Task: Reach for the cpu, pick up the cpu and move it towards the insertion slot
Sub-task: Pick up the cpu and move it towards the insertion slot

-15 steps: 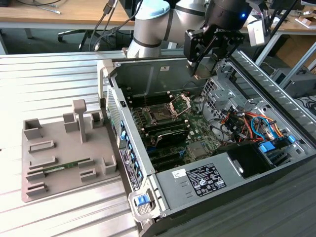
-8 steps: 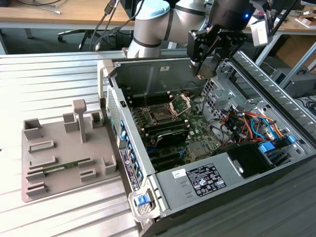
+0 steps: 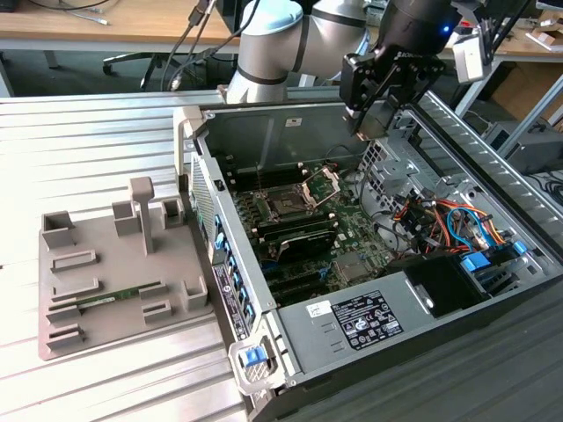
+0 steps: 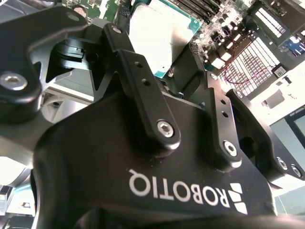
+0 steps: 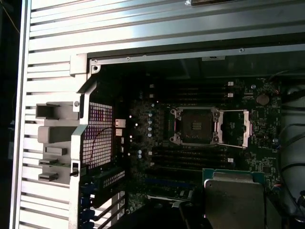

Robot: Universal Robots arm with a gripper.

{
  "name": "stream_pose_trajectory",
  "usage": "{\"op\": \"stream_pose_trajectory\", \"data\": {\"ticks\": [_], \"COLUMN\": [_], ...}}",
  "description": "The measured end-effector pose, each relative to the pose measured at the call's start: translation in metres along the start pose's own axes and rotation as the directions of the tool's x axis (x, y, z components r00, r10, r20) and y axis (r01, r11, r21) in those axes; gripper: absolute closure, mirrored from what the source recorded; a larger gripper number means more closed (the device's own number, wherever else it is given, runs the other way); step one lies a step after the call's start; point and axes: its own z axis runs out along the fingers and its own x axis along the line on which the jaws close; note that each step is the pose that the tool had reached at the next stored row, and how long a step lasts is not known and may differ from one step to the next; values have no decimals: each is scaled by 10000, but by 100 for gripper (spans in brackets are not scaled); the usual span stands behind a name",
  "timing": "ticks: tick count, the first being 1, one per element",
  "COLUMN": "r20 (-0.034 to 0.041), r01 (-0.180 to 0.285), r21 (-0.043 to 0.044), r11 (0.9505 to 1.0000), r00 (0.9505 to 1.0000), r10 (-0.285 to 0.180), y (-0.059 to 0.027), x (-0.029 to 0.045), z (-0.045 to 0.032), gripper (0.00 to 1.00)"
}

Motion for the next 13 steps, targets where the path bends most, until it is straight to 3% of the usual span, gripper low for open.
{"op": "stream_pose_trajectory", "data": {"ticks": [13], "r20": [-1], "r01": [0], "r21": [1], "r11": [10000], "r00": [10000], "r10": [0], "y": [-6], "x": [-139], "z": [5], "gripper": [45]}}
